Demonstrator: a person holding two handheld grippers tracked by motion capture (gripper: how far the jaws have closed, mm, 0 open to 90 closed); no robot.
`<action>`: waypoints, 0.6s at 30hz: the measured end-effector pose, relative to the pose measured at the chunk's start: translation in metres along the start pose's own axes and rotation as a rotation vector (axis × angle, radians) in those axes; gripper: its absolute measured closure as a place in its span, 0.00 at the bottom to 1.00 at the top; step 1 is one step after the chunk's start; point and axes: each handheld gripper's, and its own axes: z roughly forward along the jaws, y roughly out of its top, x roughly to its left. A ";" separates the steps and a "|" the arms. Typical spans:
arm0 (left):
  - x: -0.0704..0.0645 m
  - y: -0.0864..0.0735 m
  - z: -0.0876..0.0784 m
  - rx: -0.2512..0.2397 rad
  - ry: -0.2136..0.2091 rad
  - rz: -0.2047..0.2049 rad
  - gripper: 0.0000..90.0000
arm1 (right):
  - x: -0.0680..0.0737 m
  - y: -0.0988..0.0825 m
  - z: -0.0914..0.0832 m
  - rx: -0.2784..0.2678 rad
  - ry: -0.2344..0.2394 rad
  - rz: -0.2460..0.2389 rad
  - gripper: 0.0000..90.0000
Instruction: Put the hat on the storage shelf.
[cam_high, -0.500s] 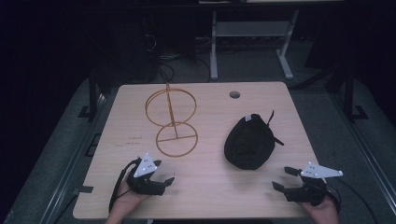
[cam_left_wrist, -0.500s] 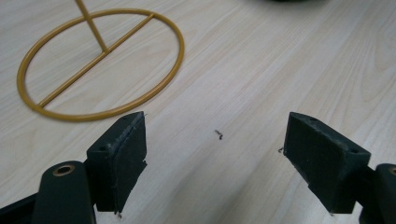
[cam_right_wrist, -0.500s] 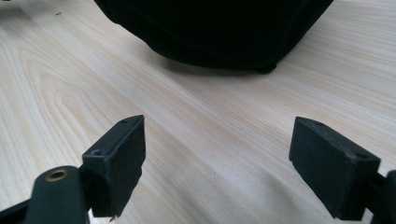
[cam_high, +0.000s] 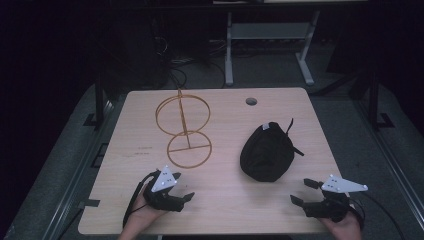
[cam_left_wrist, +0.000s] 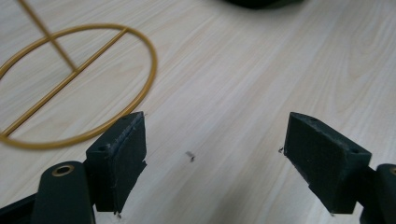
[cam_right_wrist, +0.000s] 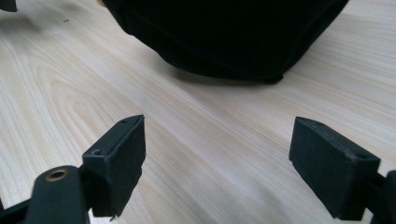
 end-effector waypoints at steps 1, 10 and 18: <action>-0.002 0.002 0.001 -0.002 -0.006 0.004 0.23 | 0.001 0.000 0.000 0.001 -0.003 -0.006 0.20; -0.018 0.019 0.015 -0.012 -0.045 0.048 0.23 | 0.005 0.004 -0.003 -0.021 -0.005 -0.045 0.21; -0.027 0.033 0.027 -0.014 -0.088 0.080 0.23 | 0.011 0.010 -0.006 -0.078 -0.022 -0.095 0.18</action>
